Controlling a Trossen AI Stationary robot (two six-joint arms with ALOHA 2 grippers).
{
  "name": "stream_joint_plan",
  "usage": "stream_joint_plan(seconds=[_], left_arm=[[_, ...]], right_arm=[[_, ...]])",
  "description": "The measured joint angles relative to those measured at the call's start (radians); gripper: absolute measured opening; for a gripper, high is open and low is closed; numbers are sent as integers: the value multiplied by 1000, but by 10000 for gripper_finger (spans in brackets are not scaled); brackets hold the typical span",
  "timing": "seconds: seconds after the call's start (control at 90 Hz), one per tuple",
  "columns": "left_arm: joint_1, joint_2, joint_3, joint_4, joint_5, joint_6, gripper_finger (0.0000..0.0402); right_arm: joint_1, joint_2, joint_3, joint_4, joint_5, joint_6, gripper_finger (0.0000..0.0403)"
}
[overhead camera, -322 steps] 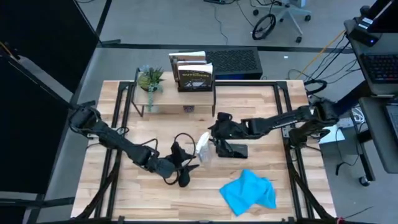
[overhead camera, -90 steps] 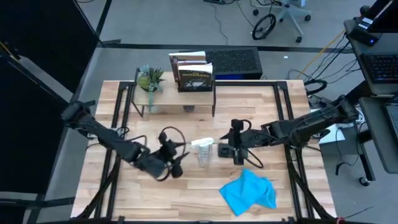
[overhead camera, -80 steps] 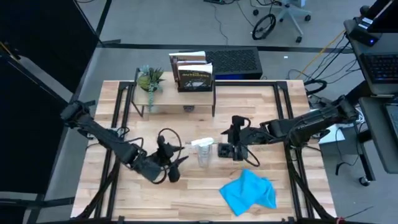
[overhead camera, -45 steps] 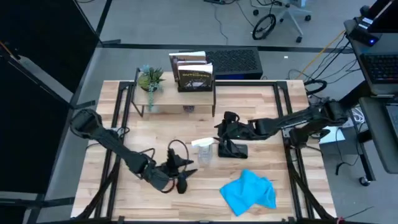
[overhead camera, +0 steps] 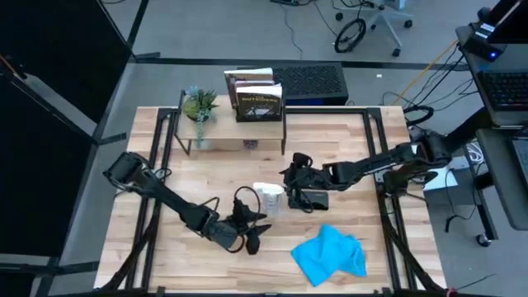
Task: Apply microfiber cloth
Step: Spray the back of the black cellphone using the transparent spray bottle
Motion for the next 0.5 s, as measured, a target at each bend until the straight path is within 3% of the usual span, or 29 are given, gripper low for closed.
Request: stream_joint_plan(seconds=[0.5], left_arm=[[-78,-67,-5,-147,4,0,178]], right_arm=[[101,3,0,-17,-24,137,215]])
